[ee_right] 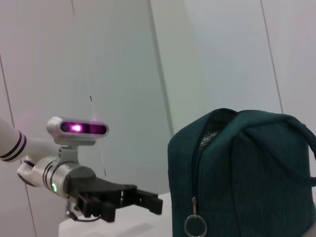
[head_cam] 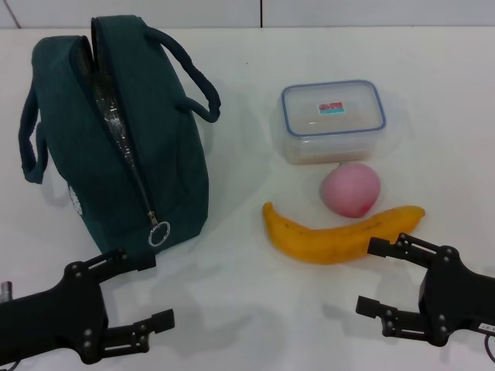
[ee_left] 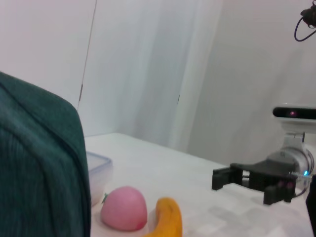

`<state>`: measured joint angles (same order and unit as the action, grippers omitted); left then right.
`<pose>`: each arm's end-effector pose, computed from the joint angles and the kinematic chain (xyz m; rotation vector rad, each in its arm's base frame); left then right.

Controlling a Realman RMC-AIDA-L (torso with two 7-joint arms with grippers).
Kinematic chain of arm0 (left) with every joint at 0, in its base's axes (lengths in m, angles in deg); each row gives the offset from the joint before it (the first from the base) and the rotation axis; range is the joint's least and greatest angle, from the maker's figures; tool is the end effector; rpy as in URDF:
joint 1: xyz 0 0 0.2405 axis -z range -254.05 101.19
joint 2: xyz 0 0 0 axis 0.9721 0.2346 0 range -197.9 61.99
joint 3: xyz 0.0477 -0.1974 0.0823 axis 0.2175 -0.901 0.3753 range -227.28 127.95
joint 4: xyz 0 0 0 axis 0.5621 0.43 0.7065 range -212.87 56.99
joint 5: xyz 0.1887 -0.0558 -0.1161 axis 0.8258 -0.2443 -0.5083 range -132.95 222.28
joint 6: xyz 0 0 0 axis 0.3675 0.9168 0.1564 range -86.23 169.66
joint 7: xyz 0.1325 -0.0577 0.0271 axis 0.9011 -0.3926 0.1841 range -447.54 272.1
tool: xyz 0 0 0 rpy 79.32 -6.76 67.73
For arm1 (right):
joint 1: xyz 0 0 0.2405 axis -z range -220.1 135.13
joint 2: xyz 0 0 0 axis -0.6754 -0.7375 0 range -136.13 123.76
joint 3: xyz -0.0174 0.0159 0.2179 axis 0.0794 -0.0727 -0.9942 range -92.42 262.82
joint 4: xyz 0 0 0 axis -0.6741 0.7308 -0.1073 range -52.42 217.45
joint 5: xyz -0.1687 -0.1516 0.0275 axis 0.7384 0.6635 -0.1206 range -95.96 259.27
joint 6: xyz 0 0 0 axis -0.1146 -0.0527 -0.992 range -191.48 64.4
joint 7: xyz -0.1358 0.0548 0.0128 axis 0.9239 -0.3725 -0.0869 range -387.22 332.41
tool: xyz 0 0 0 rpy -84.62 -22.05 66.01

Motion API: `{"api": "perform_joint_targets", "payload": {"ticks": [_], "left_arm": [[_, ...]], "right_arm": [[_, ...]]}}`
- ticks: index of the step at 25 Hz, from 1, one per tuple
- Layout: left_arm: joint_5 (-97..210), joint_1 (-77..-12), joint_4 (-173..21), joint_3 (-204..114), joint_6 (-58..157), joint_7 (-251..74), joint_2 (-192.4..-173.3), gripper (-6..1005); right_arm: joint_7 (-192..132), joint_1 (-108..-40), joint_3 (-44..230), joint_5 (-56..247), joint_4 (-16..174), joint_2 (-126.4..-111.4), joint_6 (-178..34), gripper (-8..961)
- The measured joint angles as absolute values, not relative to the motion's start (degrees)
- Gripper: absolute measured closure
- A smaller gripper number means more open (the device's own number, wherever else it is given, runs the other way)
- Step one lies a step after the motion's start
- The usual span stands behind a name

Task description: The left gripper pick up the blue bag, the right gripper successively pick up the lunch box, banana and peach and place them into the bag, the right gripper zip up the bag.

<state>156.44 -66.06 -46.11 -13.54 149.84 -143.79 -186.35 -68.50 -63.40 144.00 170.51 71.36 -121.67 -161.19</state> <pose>-0.3071 0.1942 0.0192 -2.6792 -0.5211 -0.9681 0.2759 0.2259 -0.0340 -2.6833 0.3299 1.0567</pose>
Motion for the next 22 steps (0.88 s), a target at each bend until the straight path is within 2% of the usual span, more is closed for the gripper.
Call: {"api": "perform_joint_targets", "payload": {"ticks": [5,12,17,22], "left_arm": [[152.12,-66.29,-46.13,-13.54,154.33,-148.49,-185.74,124],[143.55,-65.36,-46.08,-13.76,157.23,-166.45,-182.96,124],[138.71,-62.66,-45.64,-18.89,156.95,-179.91,-182.16,124],[138.09,-58.9,-44.71,-24.66,156.33,-192.34,-179.44,124]], "right_arm": [[-68.51,-63.4,144.0,170.0,71.36,-121.67,-160.94,147],[-68.53,-63.4,144.0,169.98,71.36,-121.67,-160.83,147],[-68.54,-63.51,144.16,169.98,71.35,-121.71,-160.53,147],[-68.54,-63.94,144.48,169.98,71.87,-121.81,-160.06,148]]}}
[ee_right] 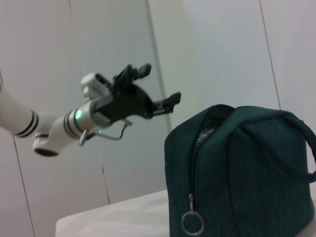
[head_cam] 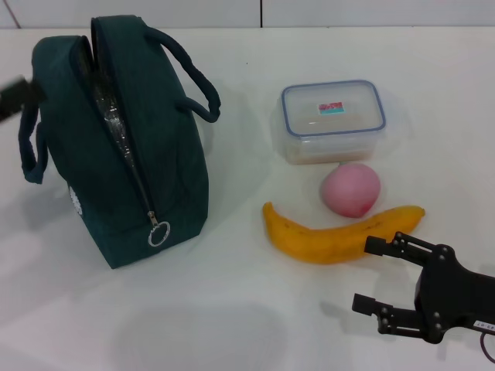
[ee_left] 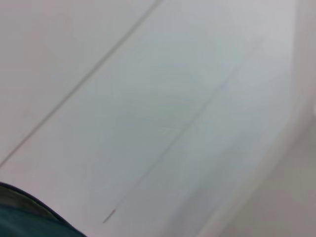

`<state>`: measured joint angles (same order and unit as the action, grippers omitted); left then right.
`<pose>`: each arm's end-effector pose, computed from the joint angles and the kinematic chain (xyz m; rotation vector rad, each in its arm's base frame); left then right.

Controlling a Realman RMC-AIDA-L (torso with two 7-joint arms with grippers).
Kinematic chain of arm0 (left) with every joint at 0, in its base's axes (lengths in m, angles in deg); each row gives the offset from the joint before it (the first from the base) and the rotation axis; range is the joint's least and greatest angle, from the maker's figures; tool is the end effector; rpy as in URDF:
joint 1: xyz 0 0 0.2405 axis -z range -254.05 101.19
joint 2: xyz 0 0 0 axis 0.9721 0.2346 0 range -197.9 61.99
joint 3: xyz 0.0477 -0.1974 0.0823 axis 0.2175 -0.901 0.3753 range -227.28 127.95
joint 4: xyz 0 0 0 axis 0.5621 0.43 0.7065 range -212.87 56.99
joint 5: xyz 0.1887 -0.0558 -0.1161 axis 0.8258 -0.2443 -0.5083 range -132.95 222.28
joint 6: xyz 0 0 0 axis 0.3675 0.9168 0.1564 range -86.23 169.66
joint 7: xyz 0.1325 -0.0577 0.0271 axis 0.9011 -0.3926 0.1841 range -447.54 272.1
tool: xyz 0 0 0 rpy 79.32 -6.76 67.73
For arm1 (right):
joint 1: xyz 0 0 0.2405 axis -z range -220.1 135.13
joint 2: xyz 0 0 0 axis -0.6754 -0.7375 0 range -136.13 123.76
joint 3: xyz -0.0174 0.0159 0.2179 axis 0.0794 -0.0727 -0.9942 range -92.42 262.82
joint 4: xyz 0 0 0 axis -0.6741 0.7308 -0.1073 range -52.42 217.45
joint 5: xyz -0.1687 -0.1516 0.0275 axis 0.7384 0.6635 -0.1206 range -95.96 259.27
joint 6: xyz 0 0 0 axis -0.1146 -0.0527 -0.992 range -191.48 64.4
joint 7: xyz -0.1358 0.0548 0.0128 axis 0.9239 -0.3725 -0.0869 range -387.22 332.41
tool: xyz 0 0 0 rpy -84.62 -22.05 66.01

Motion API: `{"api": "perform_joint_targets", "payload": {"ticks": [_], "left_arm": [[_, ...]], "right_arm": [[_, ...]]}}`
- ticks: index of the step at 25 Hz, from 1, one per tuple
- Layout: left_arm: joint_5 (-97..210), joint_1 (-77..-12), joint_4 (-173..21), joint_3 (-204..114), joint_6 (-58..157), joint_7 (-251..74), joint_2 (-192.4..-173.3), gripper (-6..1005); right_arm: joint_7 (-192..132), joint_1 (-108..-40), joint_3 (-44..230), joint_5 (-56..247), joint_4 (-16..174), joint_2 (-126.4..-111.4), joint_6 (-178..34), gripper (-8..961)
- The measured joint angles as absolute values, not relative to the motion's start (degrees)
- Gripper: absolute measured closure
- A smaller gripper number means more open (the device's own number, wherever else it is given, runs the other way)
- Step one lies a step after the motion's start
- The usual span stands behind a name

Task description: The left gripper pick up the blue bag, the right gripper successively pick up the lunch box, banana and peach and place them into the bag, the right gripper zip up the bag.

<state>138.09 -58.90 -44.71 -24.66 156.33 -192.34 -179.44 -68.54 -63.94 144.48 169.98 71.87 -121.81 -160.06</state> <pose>-0.2823 0.2538 0.1265 -2.2916 -1.1480 -1.5175 0.2754 0.2284 -0.0372 -2.6839 0.3398 1.0429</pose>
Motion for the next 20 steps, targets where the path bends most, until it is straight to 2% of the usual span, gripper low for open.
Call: {"api": "perform_joint_targets", "payload": {"ticks": [8,13,20], "left_arm": [[142.08,-56.55,-33.64,-25.32,147.27,-213.32,-176.28,125],[156.25,-53.75,-23.16,-25.11,144.0,-223.0,-176.05,125],[165.0,-48.8,-21.32,-20.11,144.46,-231.29,-174.84,125]], "right_arm": [[-67.71,-63.92,144.59,170.22,73.12,-121.84,-159.08,148],[-66.94,-63.92,144.61,170.12,73.5,-121.84,-159.07,148],[-66.9,-63.93,144.62,170.17,73.49,-121.84,-158.34,149]]}}
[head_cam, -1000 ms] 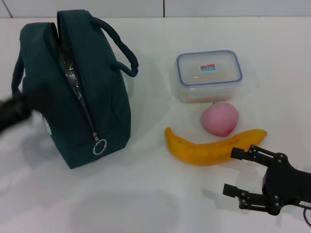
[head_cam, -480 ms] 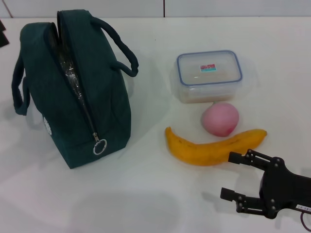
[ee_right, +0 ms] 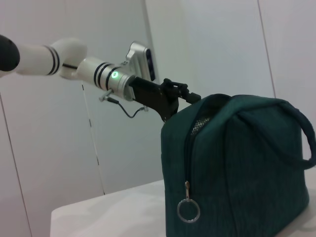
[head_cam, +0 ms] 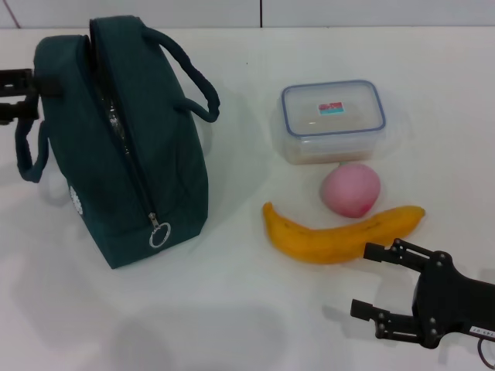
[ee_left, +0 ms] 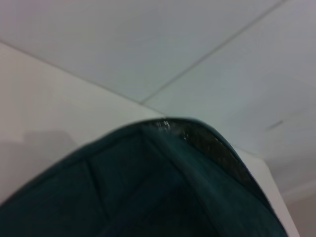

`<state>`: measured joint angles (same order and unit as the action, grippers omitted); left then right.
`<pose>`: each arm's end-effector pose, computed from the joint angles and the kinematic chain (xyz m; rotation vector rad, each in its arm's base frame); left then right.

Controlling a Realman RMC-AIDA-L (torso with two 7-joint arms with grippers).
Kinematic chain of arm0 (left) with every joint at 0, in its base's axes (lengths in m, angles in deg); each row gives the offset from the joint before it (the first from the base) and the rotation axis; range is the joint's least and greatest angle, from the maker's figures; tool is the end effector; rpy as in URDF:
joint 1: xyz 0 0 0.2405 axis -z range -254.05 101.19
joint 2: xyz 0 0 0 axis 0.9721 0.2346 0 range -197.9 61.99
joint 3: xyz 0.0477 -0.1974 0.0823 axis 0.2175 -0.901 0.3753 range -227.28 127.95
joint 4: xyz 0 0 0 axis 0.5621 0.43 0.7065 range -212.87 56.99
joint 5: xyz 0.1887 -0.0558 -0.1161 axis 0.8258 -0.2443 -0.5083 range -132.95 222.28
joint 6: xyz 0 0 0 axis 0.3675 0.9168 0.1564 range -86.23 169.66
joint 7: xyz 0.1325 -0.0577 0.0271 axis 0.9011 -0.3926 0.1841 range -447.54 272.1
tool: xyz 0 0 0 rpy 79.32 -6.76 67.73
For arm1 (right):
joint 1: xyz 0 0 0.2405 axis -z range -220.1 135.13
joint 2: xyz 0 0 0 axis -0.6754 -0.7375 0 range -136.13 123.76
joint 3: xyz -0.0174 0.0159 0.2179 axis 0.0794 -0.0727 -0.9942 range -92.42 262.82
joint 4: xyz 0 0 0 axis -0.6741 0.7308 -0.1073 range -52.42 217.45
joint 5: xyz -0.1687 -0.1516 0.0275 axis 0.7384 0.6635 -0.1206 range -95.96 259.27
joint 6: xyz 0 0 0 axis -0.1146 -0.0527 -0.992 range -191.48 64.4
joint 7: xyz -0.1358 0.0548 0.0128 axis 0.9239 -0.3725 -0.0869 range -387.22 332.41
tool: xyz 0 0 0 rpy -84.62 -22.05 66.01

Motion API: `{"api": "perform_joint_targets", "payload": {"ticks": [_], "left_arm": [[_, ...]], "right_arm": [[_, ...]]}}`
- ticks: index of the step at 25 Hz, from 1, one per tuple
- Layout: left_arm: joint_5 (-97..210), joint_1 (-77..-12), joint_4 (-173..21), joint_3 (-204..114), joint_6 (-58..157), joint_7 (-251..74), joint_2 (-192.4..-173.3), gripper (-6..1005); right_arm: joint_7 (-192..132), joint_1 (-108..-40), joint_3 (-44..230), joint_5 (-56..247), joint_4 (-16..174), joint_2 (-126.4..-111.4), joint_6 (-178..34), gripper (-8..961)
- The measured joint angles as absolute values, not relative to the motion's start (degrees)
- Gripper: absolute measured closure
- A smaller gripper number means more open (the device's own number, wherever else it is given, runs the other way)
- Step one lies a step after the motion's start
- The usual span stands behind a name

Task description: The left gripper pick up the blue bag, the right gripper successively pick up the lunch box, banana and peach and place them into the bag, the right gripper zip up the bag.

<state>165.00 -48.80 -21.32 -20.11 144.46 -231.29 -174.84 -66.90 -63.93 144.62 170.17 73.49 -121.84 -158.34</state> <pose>-0.2622 0.3278 0.1725 -2.2027 -1.7397 -0.6736 0.2803 0.2250 -0.0430 -2.6835 0.3525 1.0031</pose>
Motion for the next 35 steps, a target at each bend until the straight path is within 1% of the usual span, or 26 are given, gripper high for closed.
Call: {"api": "perform_joint_targets", "payload": {"ticks": [5,10,16,25,30,33,35], "left_arm": [[164.92,-46.66,-21.27,-18.44,145.03,-233.34,-174.35,126],[165.62,-45.37,-21.32,-17.23,145.21,-234.67,-174.34,126],[168.01,-44.15,-21.69,-17.05,144.71,-234.82,-174.9,129],[168.16,-43.53,-23.44,-17.17,144.56,-232.66,-175.1,141],[168.12,-43.34,-24.9,-17.11,144.57,-232.12,-174.94,336],[168.12,-43.34,-24.75,-17.06,144.57,-231.92,-174.94,542],[168.1,-43.34,-24.66,-17.05,144.58,-231.94,-174.99,617]], "right_arm": [[-66.78,-63.92,144.62,170.28,73.4,-121.84,-157.97,149],[-65.88,-63.93,144.61,170.19,73.45,-121.84,-157.75,149],[-65.37,-63.93,144.61,170.02,73.47,-121.84,-157.75,149],[-65.37,-63.93,144.54,169.98,73.47,-121.84,-157.75,150],[-65.37,-63.93,144.43,169.98,73.5,-121.84,-157.81,150],[-65.37,-63.93,144.36,169.98,73.54,-121.84,-157.96,150],[-65.5,-63.93,144.43,169.98,73.56,-121.84,-157.96,150]]}}
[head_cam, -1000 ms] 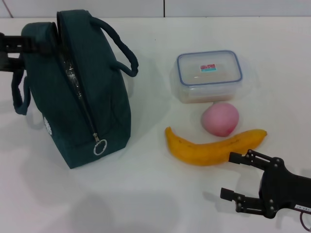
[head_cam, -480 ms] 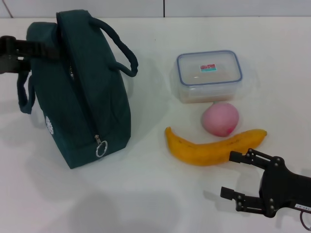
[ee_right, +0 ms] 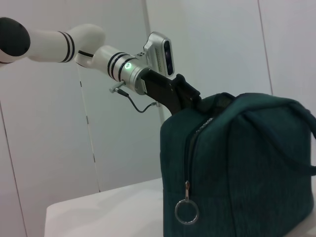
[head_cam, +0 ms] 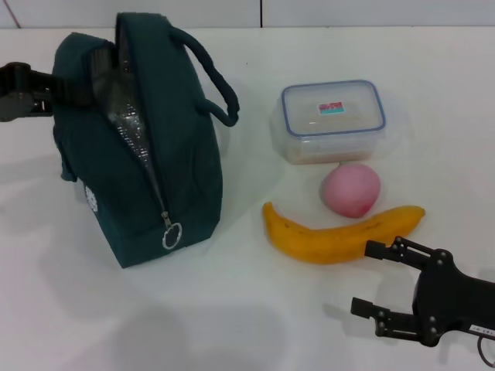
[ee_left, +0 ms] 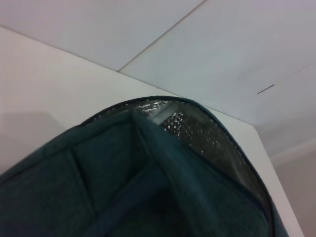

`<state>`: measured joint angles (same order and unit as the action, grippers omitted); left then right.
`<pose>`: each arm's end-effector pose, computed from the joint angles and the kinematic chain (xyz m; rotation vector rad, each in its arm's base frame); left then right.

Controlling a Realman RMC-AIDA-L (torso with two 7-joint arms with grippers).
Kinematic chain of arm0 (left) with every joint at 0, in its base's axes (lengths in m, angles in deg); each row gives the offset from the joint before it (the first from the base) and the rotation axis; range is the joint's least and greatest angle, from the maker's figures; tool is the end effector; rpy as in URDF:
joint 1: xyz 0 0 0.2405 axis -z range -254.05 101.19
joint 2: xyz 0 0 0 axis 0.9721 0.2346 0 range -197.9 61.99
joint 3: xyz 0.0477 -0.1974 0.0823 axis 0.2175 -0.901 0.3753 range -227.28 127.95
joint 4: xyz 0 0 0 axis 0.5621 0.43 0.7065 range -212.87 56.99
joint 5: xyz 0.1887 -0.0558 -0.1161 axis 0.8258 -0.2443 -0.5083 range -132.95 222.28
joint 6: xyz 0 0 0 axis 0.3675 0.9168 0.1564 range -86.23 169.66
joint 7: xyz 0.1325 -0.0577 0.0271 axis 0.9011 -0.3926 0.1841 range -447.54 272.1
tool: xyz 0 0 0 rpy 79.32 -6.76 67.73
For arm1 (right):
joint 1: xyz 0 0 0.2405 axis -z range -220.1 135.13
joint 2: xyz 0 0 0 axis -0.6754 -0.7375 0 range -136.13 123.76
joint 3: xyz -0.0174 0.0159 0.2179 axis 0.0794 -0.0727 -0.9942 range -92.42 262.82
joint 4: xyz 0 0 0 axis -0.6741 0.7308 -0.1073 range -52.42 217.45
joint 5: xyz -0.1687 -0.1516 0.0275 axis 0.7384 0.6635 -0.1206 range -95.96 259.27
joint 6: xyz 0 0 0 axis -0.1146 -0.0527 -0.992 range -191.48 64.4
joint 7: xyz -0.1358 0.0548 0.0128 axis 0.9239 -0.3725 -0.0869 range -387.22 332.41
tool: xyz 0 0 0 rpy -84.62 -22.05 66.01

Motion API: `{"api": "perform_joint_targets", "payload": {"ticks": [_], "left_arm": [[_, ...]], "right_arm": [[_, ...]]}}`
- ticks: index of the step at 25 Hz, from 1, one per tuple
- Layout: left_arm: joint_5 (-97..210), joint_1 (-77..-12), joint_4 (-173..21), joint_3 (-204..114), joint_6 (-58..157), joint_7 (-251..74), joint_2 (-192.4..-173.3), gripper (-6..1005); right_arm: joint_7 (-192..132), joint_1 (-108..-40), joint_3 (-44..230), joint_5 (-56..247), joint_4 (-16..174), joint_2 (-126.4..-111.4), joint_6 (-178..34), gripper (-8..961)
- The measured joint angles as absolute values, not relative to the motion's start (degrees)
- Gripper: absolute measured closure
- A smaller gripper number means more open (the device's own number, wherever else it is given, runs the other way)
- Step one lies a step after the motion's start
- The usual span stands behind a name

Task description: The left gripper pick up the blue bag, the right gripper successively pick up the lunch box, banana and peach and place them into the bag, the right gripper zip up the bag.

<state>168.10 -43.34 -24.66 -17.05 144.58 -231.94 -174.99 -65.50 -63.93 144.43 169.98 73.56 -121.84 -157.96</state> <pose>-0.2395 0.3470 0.1501 -2.3172 -1.7586 -0.5799 0.2811 0.2261 -0.0429 -2.6735 0.3242 0.9903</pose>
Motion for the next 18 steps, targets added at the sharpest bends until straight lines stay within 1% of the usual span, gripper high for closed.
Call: {"api": "perform_joint_targets", "payload": {"ticks": [4,15,18], "left_arm": [[168.06,-43.35,-24.76,-17.06,144.76,-231.82,-175.06,767],[165.52,-43.94,-24.87,-17.1,145.45,-231.78,-175.19,929],[164.46,-44.22,-24.89,-17.3,146.0,-231.77,-175.2,943]], "right_arm": [[-65.61,-63.92,144.46,169.98,73.63,-121.87,-157.96,151],[-67.62,-63.52,144.02,163.56,75.71,-121.88,-162.5,151],[-74.15,-62.97,143.96,155.94,77.79,-121.8,-165.4,151]]}}
